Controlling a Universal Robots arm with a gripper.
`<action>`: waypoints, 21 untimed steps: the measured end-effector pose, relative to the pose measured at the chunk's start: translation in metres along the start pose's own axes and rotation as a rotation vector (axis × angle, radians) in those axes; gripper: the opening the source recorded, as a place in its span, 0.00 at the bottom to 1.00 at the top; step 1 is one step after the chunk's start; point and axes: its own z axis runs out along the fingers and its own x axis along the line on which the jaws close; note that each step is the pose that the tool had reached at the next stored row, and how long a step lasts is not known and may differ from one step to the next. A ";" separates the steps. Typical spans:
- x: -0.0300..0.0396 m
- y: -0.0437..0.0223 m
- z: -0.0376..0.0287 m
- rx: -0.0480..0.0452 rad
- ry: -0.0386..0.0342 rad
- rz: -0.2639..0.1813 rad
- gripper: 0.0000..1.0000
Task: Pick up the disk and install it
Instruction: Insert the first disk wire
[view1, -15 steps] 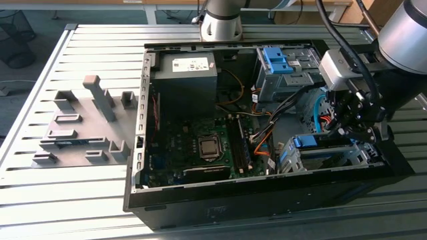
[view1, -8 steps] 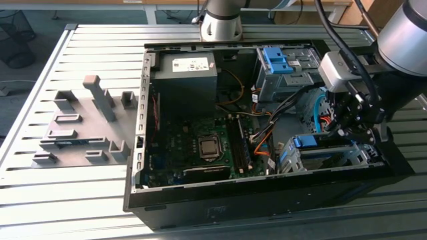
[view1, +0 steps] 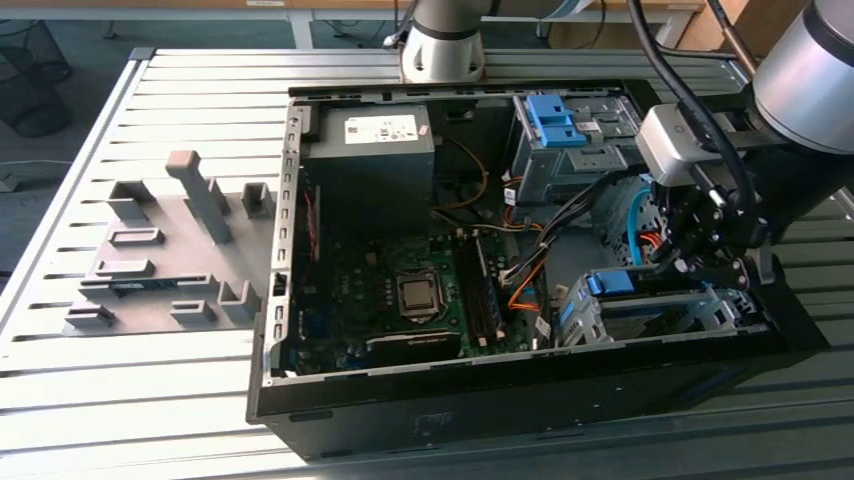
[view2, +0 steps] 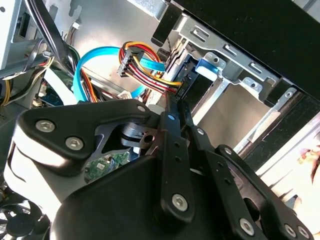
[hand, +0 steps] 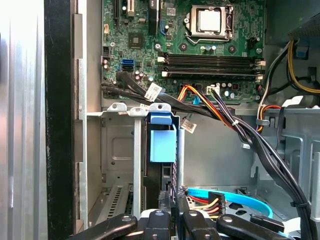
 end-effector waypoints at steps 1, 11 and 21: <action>0.0000 0.0000 -0.0001 0.0000 -0.0003 0.000 0.16; -0.0002 -0.0001 -0.0018 0.0013 0.0010 0.019 0.16; 0.0000 0.0000 0.0004 0.0014 0.0010 0.020 0.16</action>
